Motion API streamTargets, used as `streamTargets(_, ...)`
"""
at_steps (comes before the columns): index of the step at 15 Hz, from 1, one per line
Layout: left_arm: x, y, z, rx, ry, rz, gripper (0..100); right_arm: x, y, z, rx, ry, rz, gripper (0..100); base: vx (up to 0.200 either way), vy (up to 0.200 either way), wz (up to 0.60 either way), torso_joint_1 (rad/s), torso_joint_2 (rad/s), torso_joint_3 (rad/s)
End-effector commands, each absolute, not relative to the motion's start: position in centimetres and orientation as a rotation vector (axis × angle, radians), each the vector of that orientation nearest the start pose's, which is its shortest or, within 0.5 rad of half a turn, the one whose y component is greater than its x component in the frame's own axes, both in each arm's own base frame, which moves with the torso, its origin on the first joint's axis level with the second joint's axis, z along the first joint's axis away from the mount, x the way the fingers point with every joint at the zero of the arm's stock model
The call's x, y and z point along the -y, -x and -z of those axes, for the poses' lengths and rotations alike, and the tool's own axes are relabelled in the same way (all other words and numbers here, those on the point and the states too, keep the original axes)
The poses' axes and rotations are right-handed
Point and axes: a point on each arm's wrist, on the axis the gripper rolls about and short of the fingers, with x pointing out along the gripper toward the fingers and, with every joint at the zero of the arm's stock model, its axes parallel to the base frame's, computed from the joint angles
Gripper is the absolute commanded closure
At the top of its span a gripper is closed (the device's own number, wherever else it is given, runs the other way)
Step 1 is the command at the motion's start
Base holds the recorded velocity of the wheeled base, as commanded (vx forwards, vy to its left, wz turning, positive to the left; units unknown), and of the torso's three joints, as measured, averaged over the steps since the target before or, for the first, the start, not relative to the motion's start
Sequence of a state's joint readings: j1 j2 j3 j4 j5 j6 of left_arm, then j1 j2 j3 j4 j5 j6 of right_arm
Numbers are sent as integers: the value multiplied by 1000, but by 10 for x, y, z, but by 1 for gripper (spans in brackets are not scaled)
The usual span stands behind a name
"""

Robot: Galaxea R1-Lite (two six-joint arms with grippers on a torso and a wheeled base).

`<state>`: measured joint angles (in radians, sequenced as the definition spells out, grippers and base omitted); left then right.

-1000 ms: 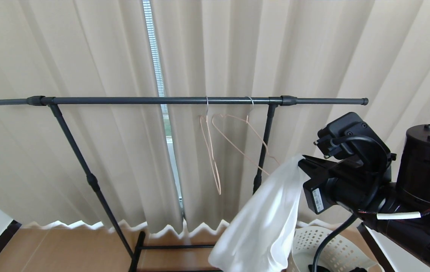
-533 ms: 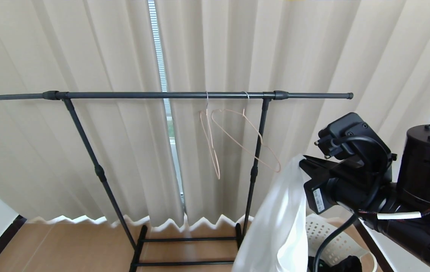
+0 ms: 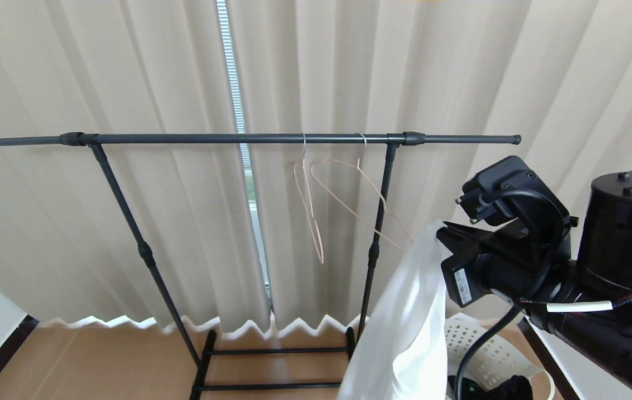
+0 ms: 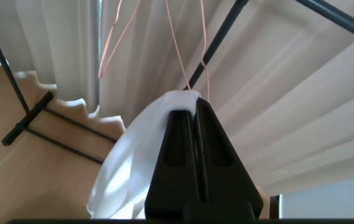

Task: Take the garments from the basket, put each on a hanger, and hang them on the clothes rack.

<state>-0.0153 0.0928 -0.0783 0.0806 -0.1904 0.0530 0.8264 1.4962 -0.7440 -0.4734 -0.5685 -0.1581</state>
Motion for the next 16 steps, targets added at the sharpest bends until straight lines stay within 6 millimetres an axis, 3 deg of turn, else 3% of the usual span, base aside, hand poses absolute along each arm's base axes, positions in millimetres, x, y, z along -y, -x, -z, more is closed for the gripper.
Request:
streamTargets(1, 7, -23, -153, -310, 109, 315, 0, -184, -189, -228, -207, 337, -264, 100, 0, 0, 0, 0, 0, 0)
streamTargets(2, 9, -36, -162, -354, 127, 358, 0, -183, -196, -232, -237, 346, -246, 100, 0, 0, 0, 0, 0, 0)
streamTargets(3, 18, -67, -176, -465, 137, 450, 0, -185, -208, -240, -309, 323, -228, 100, 0, 0, 0, 0, 0, 0)
streamTargets(4, 27, -83, -184, -517, 160, 502, 0, -187, -213, -239, -356, 259, -234, 100, 0, 0, 0, 0, 0, 0)
streamTargets(5, 45, -106, -193, -598, 209, 542, 0, -195, -220, -237, -417, 199, -299, 100, 0, 0, 0, 0, 0, 0)
streamTargets(7, 78, -135, -196, -701, 212, 560, 0, -201, -229, -246, -411, 119, -285, 100, 0, 0, 0, 0, 0, 0)
streamTargets(9, 106, -151, -198, -753, 192, 631, 0, -208, -234, -249, -410, 46, -276, 100, 0, 0, 0, 0, 0, 0)
streamTargets(12, 149, -184, -185, -845, 168, 664, 0, -216, -240, -250, -407, -31, -268, 100, 0, 0, 0, 0, 0, 0)
streamTargets(16, 184, -212, -152, -920, 146, 665, 0, -226, -241, -246, -420, -62, -282, 100, 0, 0, 0, 0, 0, 0)
